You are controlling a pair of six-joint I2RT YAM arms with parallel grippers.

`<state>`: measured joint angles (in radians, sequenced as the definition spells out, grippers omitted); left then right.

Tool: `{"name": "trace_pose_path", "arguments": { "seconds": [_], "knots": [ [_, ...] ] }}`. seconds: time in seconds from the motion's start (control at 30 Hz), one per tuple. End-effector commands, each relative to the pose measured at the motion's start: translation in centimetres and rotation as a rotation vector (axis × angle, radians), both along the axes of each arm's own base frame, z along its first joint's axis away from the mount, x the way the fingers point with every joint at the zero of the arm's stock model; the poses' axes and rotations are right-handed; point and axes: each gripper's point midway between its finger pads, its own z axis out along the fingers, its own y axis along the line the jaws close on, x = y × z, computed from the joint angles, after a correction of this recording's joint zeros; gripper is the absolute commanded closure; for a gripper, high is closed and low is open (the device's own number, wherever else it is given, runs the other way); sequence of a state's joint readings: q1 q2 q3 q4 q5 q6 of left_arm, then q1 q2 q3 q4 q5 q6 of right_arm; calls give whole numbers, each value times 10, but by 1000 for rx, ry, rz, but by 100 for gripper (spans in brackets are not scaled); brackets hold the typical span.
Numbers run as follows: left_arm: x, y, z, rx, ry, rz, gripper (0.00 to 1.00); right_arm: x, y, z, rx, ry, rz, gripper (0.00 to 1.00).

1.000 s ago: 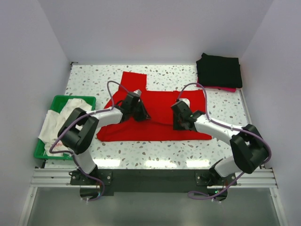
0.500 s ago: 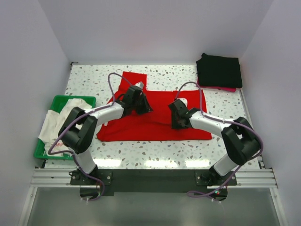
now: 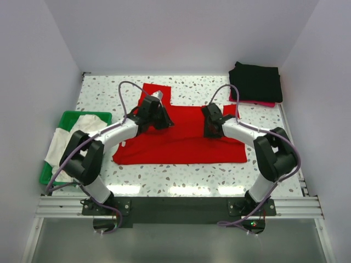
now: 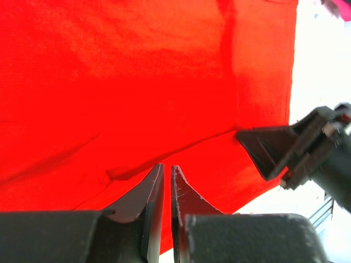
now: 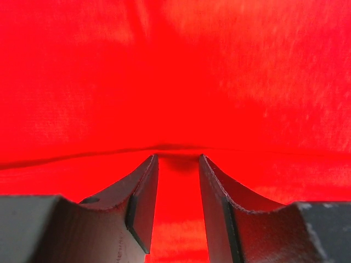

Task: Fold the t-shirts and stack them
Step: Fold the tshirt

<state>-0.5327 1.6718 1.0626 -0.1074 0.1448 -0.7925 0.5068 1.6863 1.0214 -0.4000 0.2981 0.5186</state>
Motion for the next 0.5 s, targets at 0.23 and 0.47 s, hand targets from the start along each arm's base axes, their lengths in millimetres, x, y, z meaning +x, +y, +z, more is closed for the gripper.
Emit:
{"name": "trace_pose_path", "arguments": {
  "seconds": [0.23,0.47],
  "knots": [
    [-3,31,23,21,-53,51,84,48,-1,23,-22,-71,-32,60],
    [-12,94,4,82,1,243,80,47,12,48,67,-120,-1,60]
  ]
}}
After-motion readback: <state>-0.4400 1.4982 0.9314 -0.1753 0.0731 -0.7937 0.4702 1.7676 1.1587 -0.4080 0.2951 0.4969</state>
